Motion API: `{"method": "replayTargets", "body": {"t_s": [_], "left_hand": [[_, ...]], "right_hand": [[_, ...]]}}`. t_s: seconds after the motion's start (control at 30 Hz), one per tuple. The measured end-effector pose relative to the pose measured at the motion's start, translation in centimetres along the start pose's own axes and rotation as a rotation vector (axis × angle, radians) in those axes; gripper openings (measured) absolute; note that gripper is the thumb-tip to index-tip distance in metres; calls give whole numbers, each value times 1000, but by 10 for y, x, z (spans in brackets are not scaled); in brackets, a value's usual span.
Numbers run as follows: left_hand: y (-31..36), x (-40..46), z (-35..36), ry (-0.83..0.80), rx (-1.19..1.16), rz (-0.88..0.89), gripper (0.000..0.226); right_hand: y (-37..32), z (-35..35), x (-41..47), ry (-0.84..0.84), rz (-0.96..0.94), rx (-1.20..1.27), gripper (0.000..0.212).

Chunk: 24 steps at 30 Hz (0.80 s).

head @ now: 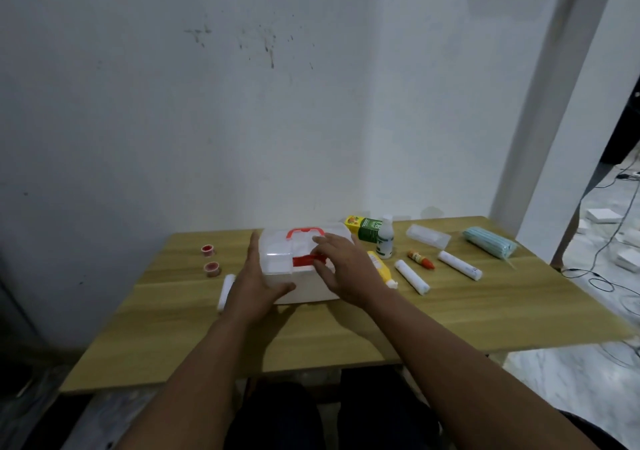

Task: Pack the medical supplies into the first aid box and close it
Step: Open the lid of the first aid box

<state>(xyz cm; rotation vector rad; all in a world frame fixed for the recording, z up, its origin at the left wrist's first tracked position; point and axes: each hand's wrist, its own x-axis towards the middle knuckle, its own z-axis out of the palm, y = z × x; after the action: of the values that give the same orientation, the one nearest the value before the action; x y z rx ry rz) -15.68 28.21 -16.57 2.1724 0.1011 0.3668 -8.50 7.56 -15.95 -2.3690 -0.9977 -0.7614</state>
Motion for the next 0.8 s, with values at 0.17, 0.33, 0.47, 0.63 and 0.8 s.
{"method": "replayTargets", "body": {"t_s": [0.17, 0.33, 0.47, 0.63, 0.8], "left_hand": [[-2, -3, 4, -20, -89, -53, 148], [0, 6, 0, 3, -108, -80, 134], [-6, 13, 5, 22, -121, -30, 79], [-8, 18, 11, 63, -122, -17, 78], [-13, 20, 13, 91, -139, -5, 80]], "right_hand": [[-4, -30, 41, 32, 83, 127, 20], [10, -57, 122, -40, 245, 272, 16], [33, -47, 165, 33, 412, 249, 34], [58, -18, 179, 8, 610, 20, 77], [72, 7, 172, -183, 623, 266, 105]]}}
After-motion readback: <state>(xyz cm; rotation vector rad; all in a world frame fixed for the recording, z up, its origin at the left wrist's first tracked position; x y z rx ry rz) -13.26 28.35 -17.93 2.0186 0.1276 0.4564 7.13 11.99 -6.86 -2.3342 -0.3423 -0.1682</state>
